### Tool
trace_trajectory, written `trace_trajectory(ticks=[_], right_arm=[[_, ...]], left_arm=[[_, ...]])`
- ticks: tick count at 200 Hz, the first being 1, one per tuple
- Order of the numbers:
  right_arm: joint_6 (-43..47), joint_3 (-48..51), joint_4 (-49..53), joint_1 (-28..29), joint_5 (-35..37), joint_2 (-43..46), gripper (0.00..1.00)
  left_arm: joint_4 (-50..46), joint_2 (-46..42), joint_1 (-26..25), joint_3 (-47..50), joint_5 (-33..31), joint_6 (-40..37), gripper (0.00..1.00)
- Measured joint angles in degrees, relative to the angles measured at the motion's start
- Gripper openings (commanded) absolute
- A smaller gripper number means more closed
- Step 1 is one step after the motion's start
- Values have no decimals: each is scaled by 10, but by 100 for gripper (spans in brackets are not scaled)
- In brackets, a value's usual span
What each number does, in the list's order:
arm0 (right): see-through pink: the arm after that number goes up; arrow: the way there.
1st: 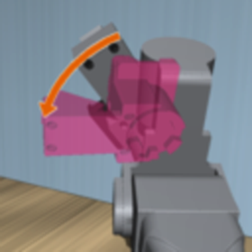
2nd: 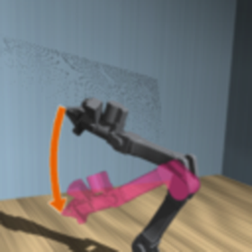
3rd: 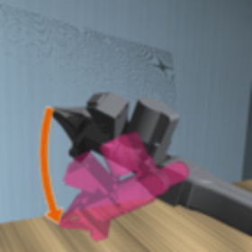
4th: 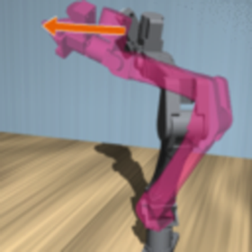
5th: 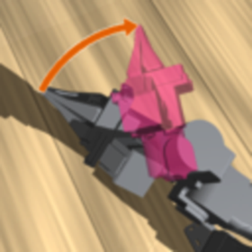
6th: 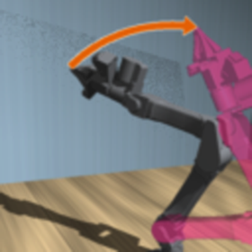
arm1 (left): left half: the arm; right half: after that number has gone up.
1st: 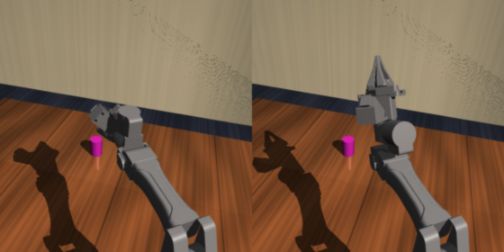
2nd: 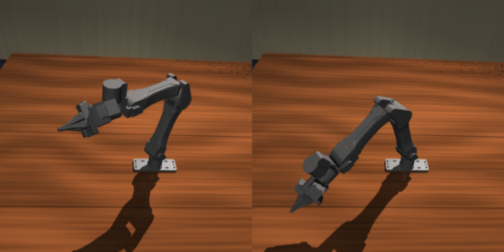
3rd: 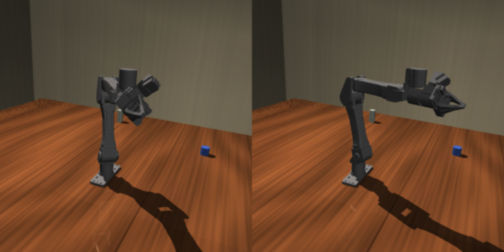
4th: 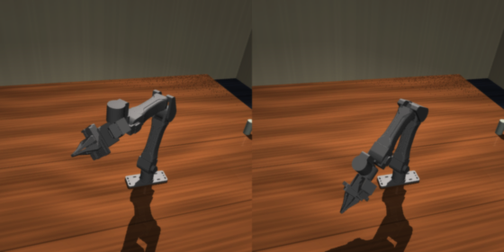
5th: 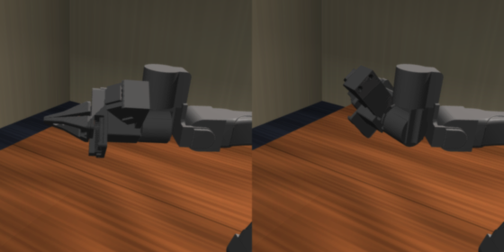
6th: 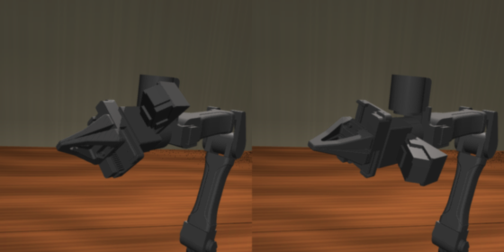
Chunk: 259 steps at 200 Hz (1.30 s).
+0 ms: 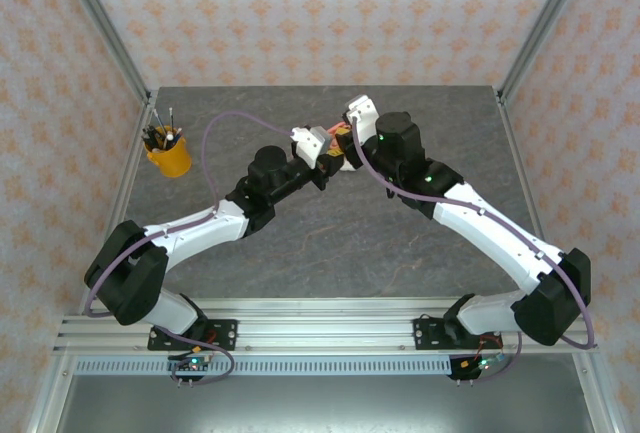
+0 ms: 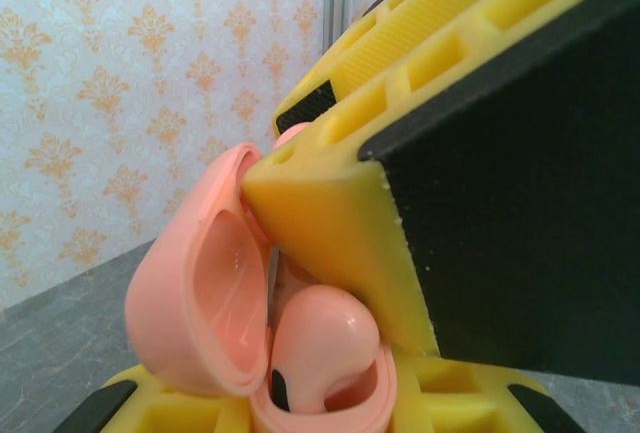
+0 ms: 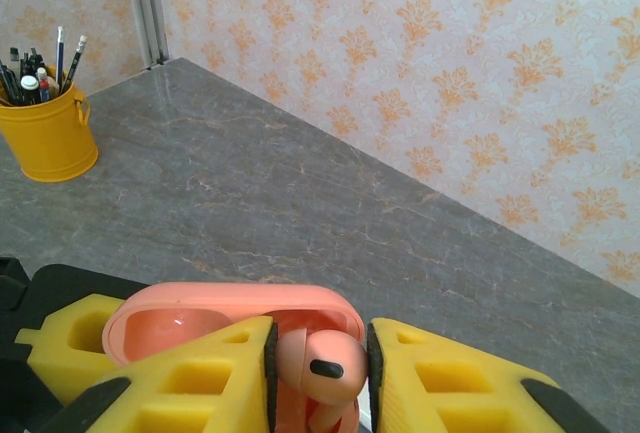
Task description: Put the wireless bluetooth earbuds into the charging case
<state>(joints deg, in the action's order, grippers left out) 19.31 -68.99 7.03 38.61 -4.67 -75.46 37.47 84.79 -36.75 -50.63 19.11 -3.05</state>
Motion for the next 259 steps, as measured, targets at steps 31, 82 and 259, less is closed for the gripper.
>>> trace_trajectory(ticks=[31, 82, 259], right_arm=[[-1, 0, 0, 0, 0, 5, 30], [-5, 0, 0, 3, 0, 16, 34], [-133, -111, 76, -78, 16, 32, 46]], left_arm=[[1, 0, 0, -1, 0, 1, 0], [5, 9, 0, -8, 0, 2, 0], [9, 9, 0, -7, 0, 1, 0]])
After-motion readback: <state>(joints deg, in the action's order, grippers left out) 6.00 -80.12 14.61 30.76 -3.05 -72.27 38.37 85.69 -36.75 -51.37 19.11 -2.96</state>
